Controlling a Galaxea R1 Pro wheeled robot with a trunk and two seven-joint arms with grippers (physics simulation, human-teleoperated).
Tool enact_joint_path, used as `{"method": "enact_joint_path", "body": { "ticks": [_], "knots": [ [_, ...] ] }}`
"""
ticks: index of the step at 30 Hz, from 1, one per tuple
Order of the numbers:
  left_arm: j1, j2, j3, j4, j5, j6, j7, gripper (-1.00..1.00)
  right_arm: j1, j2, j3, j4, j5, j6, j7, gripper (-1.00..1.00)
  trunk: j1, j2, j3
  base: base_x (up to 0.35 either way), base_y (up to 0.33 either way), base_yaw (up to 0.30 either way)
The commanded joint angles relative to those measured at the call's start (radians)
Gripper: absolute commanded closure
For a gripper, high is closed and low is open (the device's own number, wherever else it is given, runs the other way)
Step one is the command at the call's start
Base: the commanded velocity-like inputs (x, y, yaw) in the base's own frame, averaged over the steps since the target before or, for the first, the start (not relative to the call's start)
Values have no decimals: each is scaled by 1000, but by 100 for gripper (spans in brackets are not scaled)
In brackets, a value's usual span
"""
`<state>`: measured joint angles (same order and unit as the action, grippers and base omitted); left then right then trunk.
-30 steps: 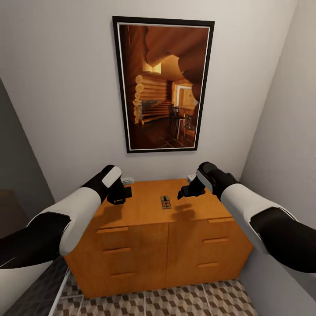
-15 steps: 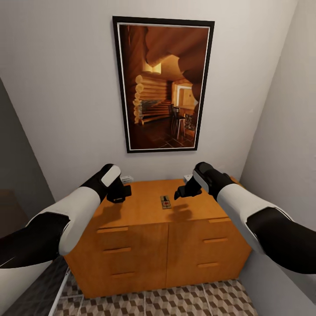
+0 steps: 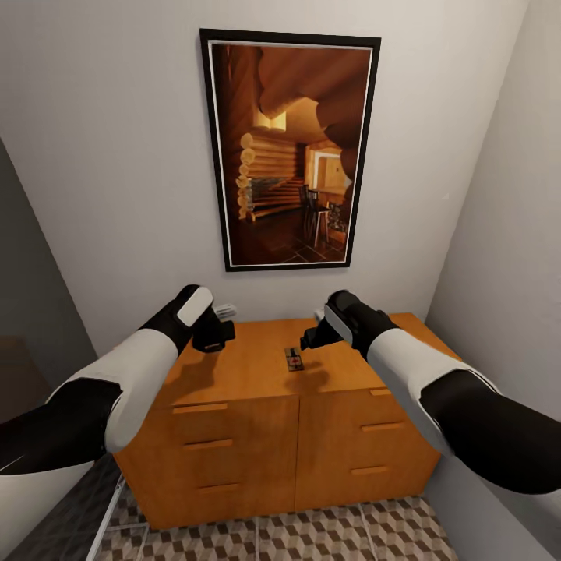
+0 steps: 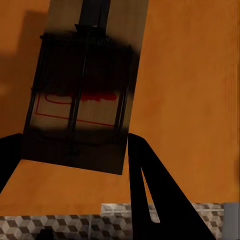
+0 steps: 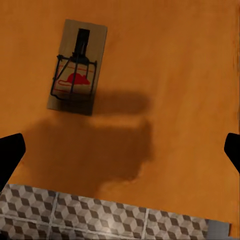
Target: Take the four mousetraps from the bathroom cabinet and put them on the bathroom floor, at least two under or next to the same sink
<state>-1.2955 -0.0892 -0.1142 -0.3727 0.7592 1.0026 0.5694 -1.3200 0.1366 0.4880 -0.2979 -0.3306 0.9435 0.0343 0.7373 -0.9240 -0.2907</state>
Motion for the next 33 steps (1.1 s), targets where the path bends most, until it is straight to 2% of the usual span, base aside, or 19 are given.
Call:
{"method": "enact_joint_path", "body": {
  "ticks": [1,4,6,11,20,27,33],
  "knots": [
    [-1,1,-5,-2,8,4,7,100,-1,2,8,0,-11,-3,-7,-100,0,-1,-1,0,0,0],
    [-1,0,-1,-4,8,4,7,100,-1,8,8,1,-52,-16,-26,-100,0,-1,-1,0,0,0],
    [-1,1,1,-6,8,3,7,100,0,12,8,1,-94,-24,-37,-100,0,-1,-1,0,0,0],
    [-1,2,3,-7,8,3,7,100,1,14,9,2,-133,-38,-46,-100,0,-1,-1,0,0,0],
    [-1,2,17,-27,9,2,7,100,2,15,10,10,-149,-95,-52,-100,0,-1,-1,0,0,2],
    [-1,-1,46,-50,9,2,7,100,2,15,9,30,-152,-108,-53,-100,0,-1,-1,0,0,140],
    [-1,-2,52,-54,9,2,7,100,2,15,9,36,-152,-109,-54,-100,0,-1,-1,0,0,112]
  ]
}}
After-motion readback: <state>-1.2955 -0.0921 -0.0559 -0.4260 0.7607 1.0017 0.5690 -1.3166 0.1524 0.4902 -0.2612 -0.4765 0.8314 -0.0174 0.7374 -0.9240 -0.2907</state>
